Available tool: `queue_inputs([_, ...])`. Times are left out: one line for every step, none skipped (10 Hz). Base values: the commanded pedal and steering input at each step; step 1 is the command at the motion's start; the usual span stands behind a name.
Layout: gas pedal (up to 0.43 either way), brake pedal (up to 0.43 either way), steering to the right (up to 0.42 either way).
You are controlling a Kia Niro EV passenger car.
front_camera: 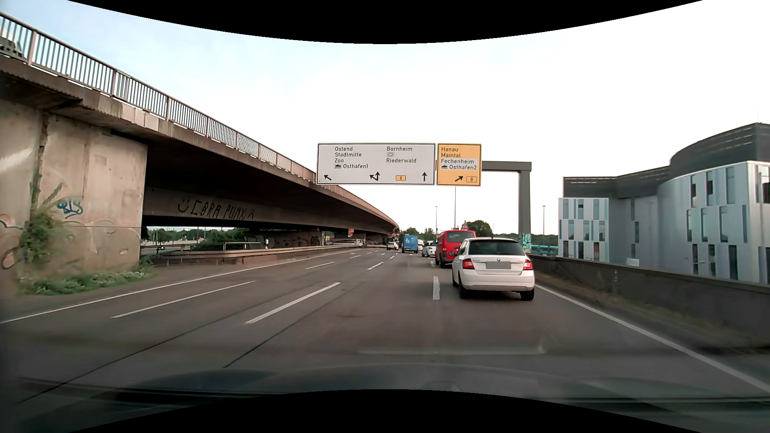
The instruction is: Follow the waypoints while adhering to traffic rules and regulations
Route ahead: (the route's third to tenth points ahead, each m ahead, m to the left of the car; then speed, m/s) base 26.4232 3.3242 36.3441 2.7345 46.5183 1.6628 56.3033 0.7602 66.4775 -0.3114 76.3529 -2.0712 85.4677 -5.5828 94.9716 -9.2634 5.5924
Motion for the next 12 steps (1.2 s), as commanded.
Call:
queue_inputs([0.0,0.0,-0.015])
queue_inputs([0.0,0.0,-0.015])
queue_inputs([0.0,0.0,-0.014])
queue_inputs([0.0,0.0,-0.013])
queue_inputs([0.0,0.024,-0.011])
queue_inputs([0.0,0.055,-0.007])
queue_inputs([0.0,0.073,-0.004])
queue_inputs([0.0,0.079,-0.001])
queue_inputs([0.0,0.079,0.002])
queue_inputs([0.0,0.085,0.004])
queue_inputs([0.0,0.085,0.008])
queue_inputs([0.0,0.085,0.01])
